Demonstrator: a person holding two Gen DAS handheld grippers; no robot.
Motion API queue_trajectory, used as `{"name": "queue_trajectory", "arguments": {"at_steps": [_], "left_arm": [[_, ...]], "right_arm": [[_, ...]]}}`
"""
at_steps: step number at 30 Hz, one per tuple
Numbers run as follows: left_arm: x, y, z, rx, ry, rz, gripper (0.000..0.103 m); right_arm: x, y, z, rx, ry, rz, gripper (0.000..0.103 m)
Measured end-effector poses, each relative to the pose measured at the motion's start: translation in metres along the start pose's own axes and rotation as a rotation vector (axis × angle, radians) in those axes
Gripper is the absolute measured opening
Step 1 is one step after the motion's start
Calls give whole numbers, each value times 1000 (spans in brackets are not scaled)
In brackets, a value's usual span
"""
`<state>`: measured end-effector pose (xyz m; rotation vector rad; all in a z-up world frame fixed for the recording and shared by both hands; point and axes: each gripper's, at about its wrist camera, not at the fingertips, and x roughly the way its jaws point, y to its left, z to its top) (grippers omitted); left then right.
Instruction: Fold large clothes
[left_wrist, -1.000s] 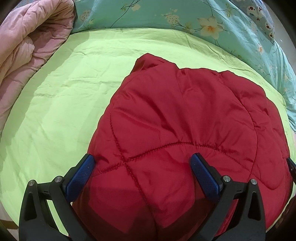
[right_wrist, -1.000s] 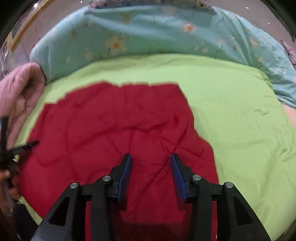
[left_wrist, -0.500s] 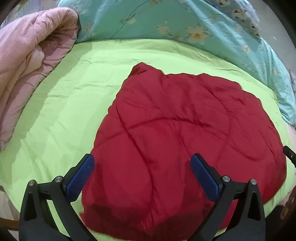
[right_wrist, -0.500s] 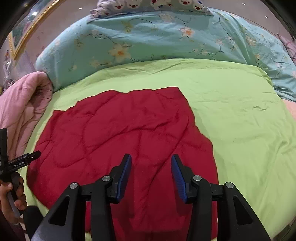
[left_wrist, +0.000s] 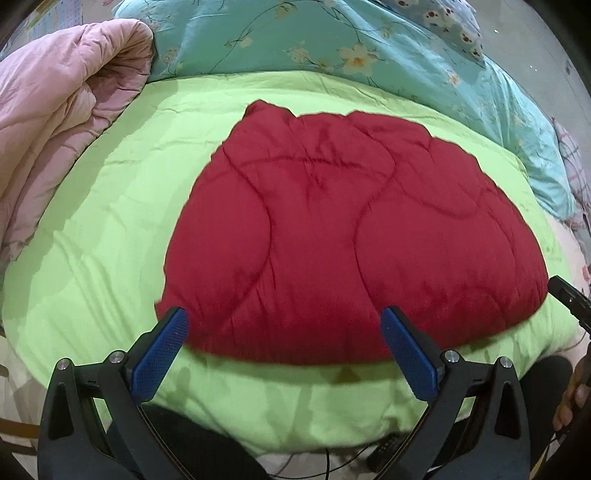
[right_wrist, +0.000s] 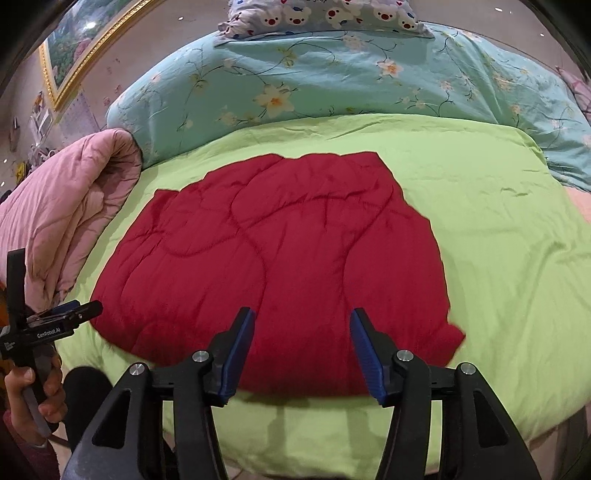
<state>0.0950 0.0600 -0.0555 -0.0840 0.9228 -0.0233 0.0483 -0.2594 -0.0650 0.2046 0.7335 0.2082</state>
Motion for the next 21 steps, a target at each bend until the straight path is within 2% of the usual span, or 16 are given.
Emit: {"name": "queue_trajectory", "arguments": {"at_steps": [8, 10, 13, 21], "left_arm": [[-11, -10, -36, 32, 35, 5, 103], [-13, -11, -45, 32, 47, 3, 103], [-18, -14, -56, 47, 56, 14, 103], [-45, -27, -64, 128, 15, 77, 103]], "right_arm": [[-10, 13, -39, -15, 43, 9, 67], [-10, 16, -48, -22, 61, 6, 76], [-11, 19, -57, -30, 82, 11, 84], [-31, 27, -71, -73, 90, 28, 98]]}}
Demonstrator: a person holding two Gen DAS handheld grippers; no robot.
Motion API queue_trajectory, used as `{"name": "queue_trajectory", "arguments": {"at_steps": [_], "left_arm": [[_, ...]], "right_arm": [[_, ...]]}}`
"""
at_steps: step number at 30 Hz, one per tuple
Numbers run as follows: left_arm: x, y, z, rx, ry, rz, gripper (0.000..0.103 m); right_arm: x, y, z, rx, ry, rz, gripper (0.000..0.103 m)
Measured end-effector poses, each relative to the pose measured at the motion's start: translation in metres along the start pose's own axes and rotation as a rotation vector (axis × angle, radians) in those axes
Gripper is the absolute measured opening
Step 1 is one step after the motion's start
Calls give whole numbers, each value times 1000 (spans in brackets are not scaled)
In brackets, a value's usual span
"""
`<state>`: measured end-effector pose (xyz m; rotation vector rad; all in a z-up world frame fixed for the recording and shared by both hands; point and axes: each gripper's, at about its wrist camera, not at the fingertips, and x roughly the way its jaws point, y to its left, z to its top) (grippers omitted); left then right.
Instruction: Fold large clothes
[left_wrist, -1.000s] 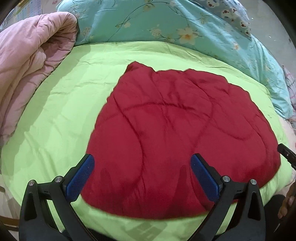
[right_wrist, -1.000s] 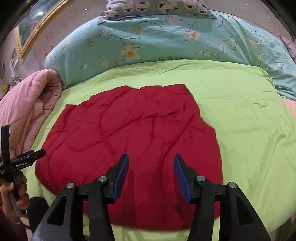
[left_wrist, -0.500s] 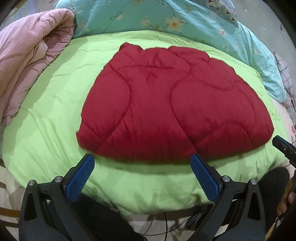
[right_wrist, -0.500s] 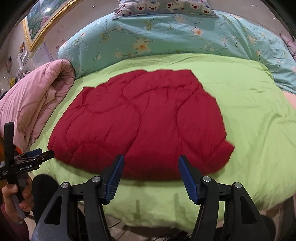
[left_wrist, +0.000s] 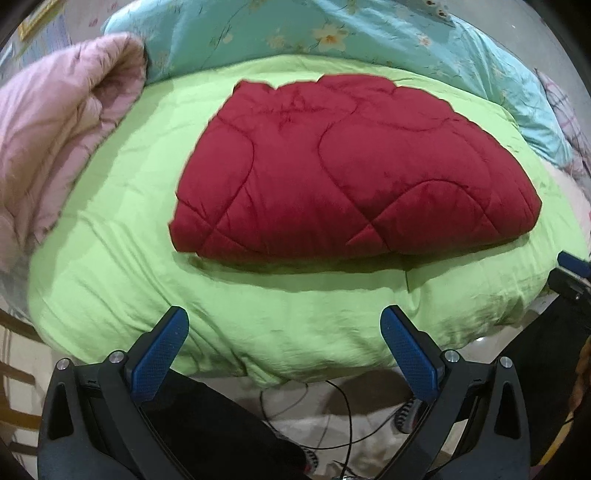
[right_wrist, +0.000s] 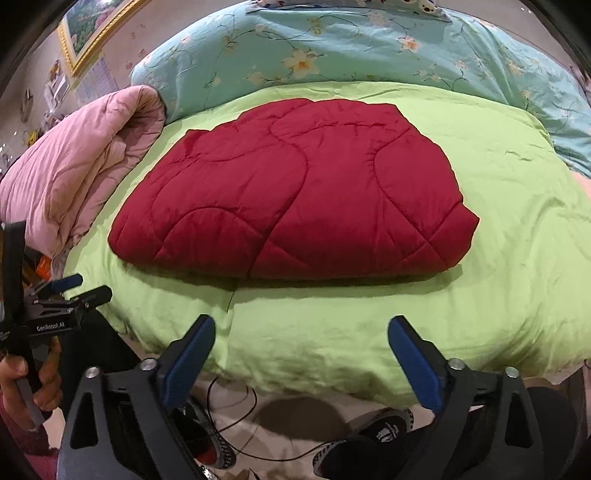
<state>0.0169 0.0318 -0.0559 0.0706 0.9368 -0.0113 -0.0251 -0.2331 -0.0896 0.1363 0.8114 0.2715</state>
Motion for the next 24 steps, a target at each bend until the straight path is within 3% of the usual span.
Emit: {"name": "queue_trajectory", "arguments": {"at_steps": [14, 24], "left_arm": [[-59, 0, 39, 31, -103, 88, 103], [-43, -2, 45, 19, -96, 93, 103]], "right_arm": [[-70, 14, 40, -70, -112, 71, 103], [-44, 9, 39, -70, -74, 62, 103]]}}
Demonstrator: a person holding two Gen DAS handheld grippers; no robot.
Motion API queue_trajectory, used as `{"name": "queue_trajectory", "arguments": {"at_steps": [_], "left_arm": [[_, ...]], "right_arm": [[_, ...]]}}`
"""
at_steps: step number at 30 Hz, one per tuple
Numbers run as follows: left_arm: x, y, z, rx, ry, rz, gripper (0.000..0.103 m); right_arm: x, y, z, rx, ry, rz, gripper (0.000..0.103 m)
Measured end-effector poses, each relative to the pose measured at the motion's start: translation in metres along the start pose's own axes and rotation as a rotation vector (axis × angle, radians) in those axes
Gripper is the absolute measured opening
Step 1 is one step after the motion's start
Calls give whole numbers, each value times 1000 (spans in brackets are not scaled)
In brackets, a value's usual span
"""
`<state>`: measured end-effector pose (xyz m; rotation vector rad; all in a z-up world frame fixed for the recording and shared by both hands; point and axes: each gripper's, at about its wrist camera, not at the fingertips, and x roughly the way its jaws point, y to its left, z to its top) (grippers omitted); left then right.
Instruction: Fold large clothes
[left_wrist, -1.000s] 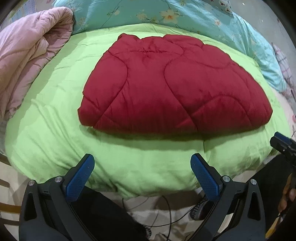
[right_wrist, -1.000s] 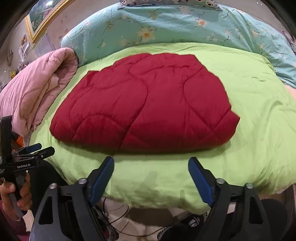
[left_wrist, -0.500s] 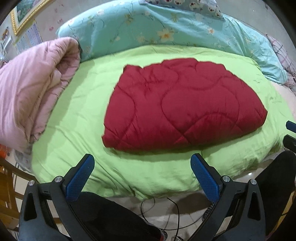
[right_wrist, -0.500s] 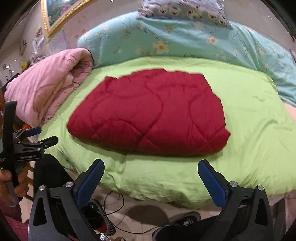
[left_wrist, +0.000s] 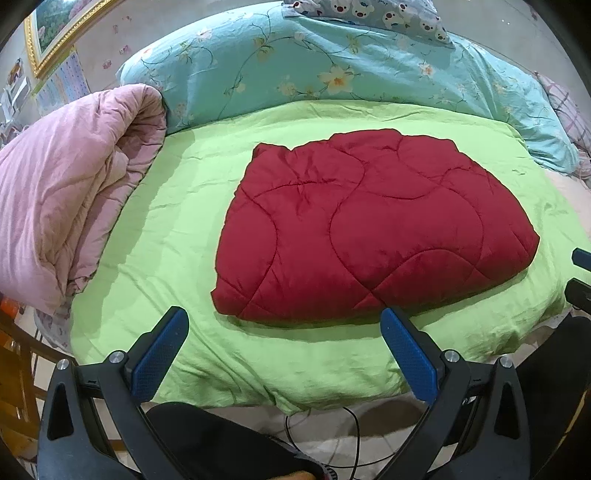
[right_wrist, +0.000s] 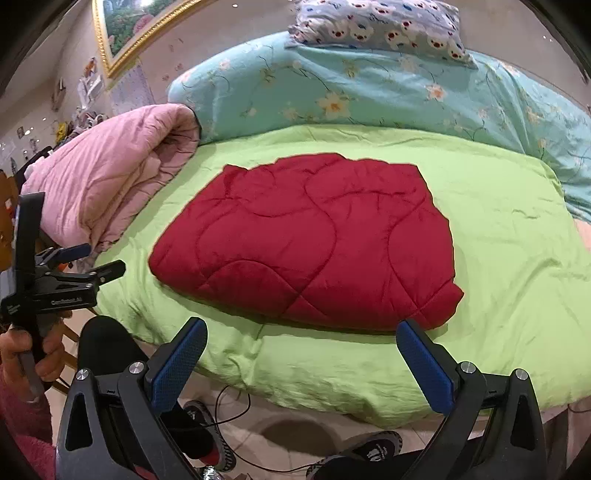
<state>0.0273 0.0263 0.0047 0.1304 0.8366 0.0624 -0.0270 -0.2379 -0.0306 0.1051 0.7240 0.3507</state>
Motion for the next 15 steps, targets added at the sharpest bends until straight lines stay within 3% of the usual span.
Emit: {"name": "queue_trajectory", "arguments": {"at_steps": [15], "left_arm": [[23, 6, 16, -34, 2, -8, 103]], "right_arm": [[30, -13, 15, 9, 26, -33, 103]]}}
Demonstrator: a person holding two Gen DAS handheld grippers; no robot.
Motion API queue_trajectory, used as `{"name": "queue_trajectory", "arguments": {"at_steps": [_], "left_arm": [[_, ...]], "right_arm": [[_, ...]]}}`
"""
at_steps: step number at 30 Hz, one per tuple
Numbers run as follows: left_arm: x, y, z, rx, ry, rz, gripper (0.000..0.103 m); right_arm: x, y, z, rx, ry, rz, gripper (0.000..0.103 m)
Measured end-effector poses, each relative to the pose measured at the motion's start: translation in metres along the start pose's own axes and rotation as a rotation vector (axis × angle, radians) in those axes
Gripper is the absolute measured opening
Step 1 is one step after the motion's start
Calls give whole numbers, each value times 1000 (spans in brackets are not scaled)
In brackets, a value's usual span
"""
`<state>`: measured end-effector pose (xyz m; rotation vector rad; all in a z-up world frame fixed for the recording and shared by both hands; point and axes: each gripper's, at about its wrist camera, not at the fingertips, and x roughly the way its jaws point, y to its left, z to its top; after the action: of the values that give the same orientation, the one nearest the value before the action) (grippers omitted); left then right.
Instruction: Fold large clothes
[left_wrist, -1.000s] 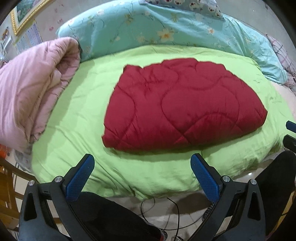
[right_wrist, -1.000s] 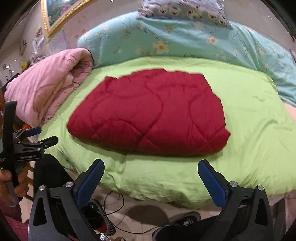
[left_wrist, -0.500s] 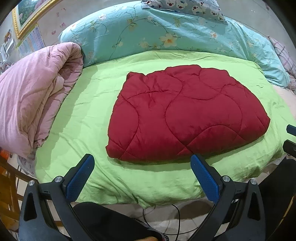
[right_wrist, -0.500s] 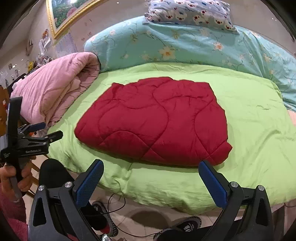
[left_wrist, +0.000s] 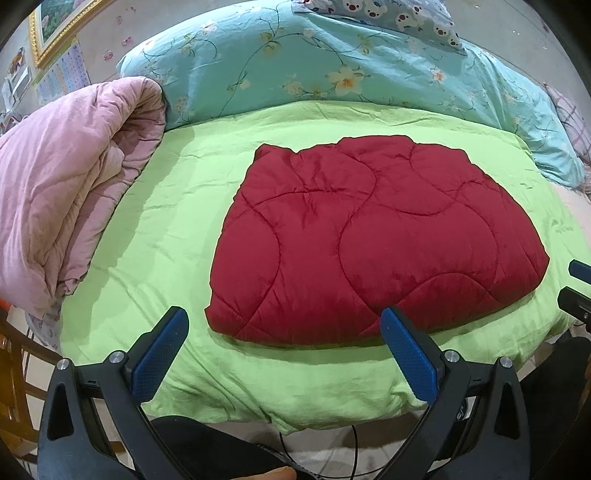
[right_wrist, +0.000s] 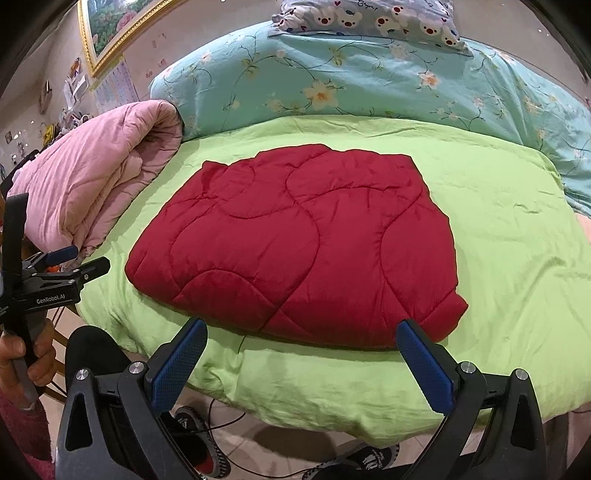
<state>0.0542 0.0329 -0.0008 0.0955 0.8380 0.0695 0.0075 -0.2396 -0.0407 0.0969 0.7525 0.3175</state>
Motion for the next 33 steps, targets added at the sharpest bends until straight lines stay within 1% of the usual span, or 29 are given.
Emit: {"name": "queue_trajectory", "arguments": {"at_steps": [7, 18, 33], "left_arm": [[5, -2, 4, 7, -5, -22, 103], [14, -5, 13, 12, -6, -28, 103], [27, -19, 20, 26, 6, -53, 103]], "right_arm": [[11, -3, 8, 2, 15, -3, 103], [21, -7, 21, 1, 19, -2, 103], [34, -13, 24, 19, 38, 0, 103]]}}
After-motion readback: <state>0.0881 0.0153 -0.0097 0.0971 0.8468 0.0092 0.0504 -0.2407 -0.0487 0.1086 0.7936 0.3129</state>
